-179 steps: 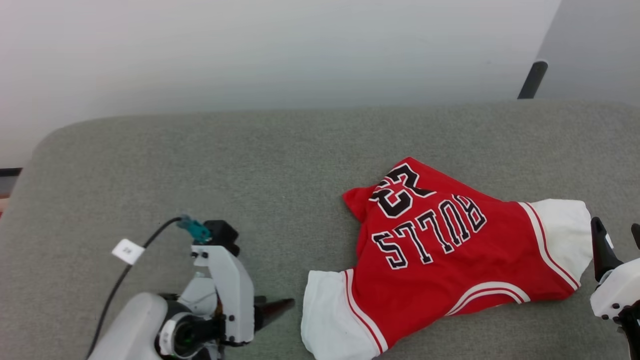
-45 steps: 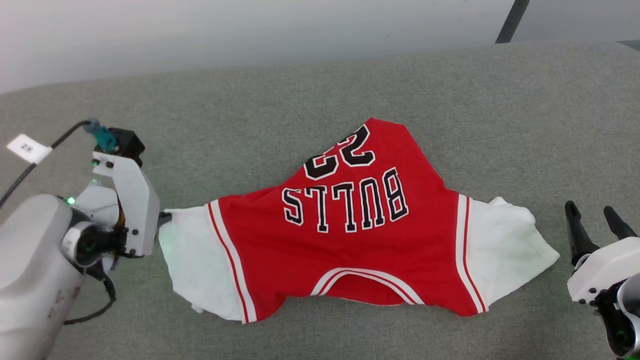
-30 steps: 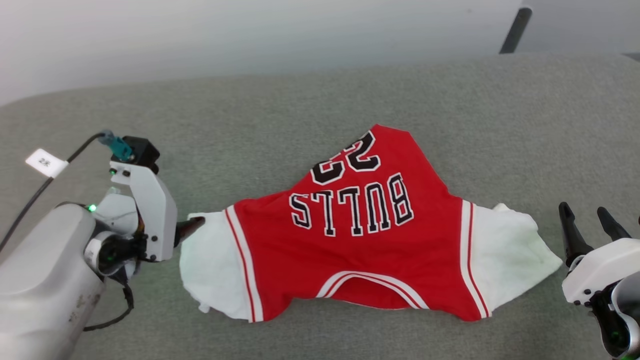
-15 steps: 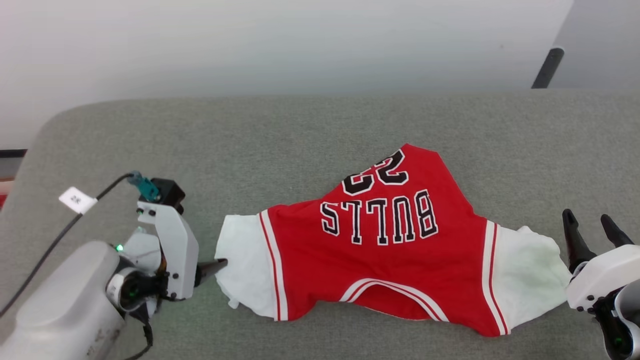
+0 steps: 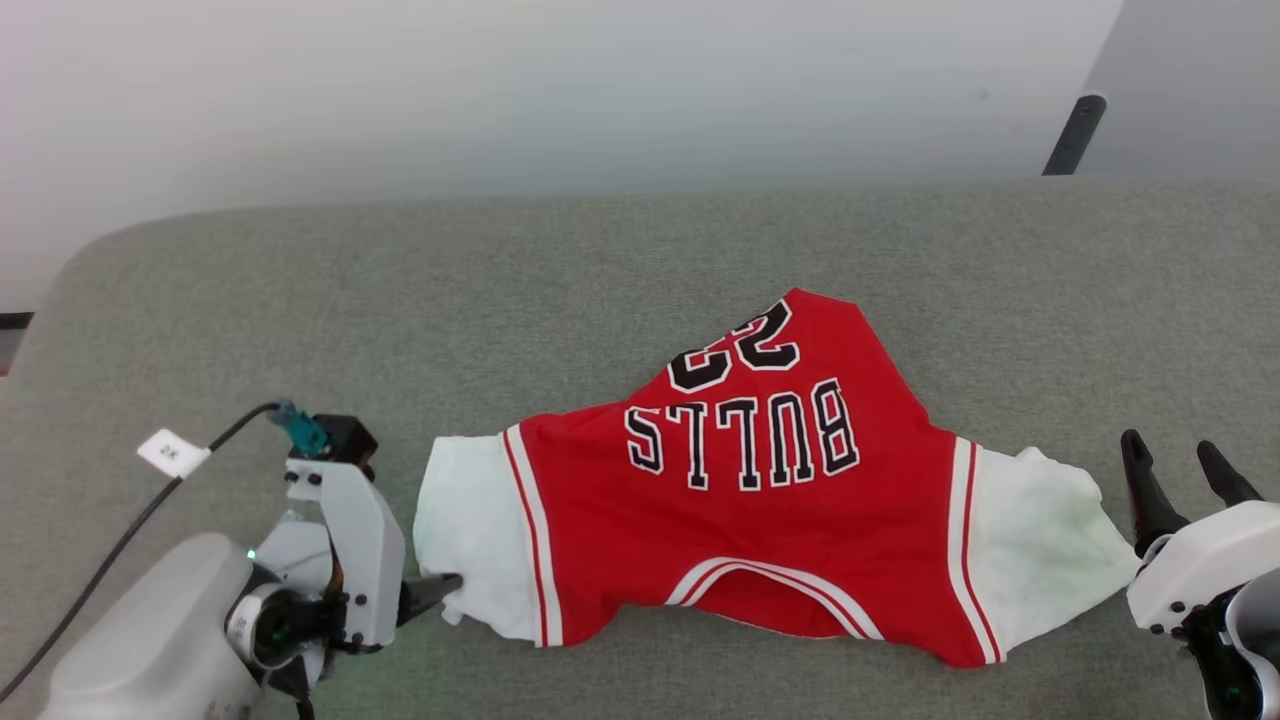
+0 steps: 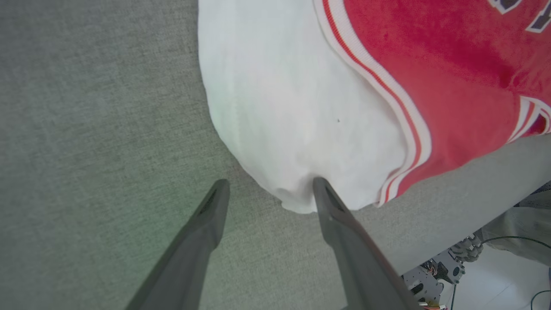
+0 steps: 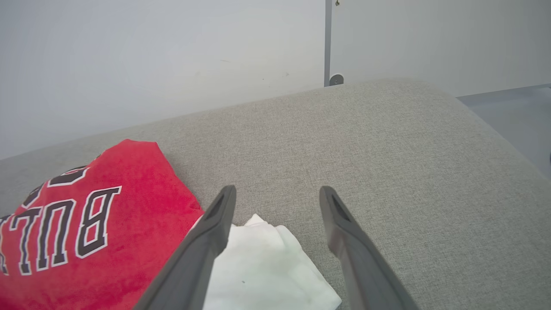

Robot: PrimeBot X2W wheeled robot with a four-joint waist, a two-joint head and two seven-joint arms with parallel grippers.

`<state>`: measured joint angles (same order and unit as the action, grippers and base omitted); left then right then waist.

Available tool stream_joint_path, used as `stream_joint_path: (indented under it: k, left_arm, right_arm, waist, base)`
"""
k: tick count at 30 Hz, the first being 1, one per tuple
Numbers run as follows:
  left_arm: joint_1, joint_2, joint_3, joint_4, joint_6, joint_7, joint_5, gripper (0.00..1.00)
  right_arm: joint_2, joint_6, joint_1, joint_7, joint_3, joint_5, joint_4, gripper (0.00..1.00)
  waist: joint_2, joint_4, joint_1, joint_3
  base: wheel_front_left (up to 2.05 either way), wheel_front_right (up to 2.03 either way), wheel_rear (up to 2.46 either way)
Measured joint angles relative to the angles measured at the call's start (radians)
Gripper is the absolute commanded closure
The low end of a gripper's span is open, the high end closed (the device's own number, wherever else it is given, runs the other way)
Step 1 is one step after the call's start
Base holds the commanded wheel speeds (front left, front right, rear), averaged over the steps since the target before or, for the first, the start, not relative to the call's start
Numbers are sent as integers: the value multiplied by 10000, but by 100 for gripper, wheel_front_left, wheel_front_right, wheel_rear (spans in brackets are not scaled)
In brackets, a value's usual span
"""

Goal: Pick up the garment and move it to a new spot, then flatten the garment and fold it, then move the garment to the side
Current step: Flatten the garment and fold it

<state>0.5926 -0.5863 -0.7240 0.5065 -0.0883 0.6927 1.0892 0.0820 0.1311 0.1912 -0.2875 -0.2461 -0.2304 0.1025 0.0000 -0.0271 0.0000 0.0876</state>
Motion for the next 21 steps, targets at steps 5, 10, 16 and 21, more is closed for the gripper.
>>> stream_joint_path:
  k: [5, 10, 16, 21]
  left_arm:
    - [-57, 67, -36, 456, -69, -282, -84, 0]
    - [82, 192, 27, 1099, -188, -640, -69, 0]
    - [403, 368, 100, 1785, -311, -876, 38, 0]
    - [589, 508, 52, 2322, -370, -857, 201, 0]
  right_arm:
    - [-21, 0, -5, 0, 46, -2, -23, 0]
    - [-21, 0, -4, -15, 98, -2, -46, 0]
    - [-15, 0, 1, -33, 151, -2, -81, 0]
    - [-15, 0, 11, -67, 171, -2, -121, 0]
  waist:
    - [0, -144, 0, 68]
    - [0, -275, 0, 189]
    - [0, -439, -1, 334]
    - [0, -537, 0, 501]
  base:
    - [0, 0, 0]
    - [0, 0, 0]
    - [0, 0, 0]
    - [0, 0, 0]
